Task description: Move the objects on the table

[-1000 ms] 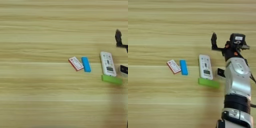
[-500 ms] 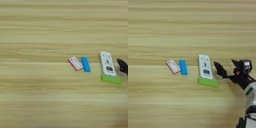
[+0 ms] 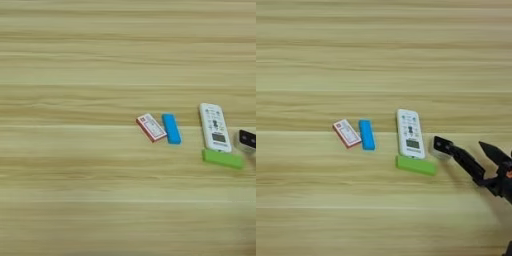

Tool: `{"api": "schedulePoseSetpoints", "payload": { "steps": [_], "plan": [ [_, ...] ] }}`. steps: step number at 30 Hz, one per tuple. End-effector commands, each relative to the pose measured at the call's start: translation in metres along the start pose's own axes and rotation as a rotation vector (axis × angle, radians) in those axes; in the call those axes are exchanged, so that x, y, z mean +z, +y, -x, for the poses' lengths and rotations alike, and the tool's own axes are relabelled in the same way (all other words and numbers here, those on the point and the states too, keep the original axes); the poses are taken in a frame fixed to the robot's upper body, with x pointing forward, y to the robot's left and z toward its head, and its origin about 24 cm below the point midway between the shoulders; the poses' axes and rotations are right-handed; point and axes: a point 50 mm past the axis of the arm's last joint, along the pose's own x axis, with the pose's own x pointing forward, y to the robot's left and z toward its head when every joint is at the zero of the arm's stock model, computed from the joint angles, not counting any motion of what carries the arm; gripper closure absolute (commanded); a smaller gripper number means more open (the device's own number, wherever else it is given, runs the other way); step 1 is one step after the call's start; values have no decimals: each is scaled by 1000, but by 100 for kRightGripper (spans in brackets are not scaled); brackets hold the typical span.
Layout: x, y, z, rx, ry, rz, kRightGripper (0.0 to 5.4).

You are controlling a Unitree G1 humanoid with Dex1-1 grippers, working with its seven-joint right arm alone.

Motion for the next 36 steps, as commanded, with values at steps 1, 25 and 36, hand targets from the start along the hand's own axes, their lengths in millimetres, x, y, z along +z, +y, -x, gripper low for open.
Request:
{"api": "schedulePoseSetpoints", "payload": {
  "steps": [1, 25, 36],
  "plan": [
    [40, -16, 6, -78, 37, 209, 4],
    [50, 27, -48, -85, 155, 549, 4],
    [22, 32, -69, -95, 268, 383, 4]
  ]
}}
